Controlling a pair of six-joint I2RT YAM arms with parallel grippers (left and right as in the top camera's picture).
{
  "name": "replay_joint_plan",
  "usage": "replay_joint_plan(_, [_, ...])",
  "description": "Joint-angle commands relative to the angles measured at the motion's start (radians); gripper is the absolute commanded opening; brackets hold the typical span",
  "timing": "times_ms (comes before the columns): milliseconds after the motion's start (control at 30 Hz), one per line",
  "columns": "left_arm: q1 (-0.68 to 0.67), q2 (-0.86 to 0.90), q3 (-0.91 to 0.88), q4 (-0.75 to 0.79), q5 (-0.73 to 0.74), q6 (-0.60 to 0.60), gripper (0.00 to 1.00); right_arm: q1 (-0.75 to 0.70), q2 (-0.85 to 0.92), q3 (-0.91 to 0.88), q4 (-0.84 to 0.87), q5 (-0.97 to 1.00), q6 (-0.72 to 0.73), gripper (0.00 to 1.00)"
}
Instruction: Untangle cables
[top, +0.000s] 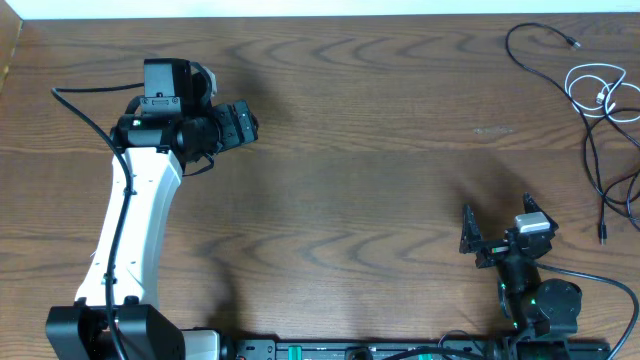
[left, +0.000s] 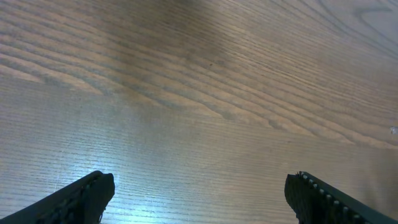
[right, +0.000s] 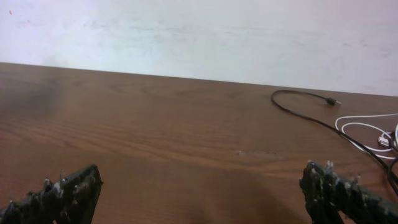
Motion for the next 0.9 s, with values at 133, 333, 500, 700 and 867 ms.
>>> replay_joint_plan(133, [-0.002,0.006,0.004,-0.002,-0.006,0.008,0.94,0.004,-0.009,-0.005,0.000,0.001,0.014,0.99])
replay_joint_plan(333, [-0.002,0.006,0.004,-0.002,-0.006,0.008,0.94,0.004,-0.009,-0.005,0.000,0.000,0.014,0.99])
replay_joint_plan(500, [-0.002,0.006,0.004,-0.002,-0.006,0.008,0.94,0.004,-0.009,-0.005,0.000,0.000,0.014,0.99])
replay_joint_plan(700, [-0.002,0.006,0.004,-0.002,-0.059,0.008,1.00,0.004,-0.009,-0.005,0.000,0.000,0.014,0.99])
replay_joint_plan(867, [0.000,-0.005,0.004,-0.006,-0.167,0.009,1.00,0.004,-0.009,-0.005,0.000,0.000,0.014,0.99])
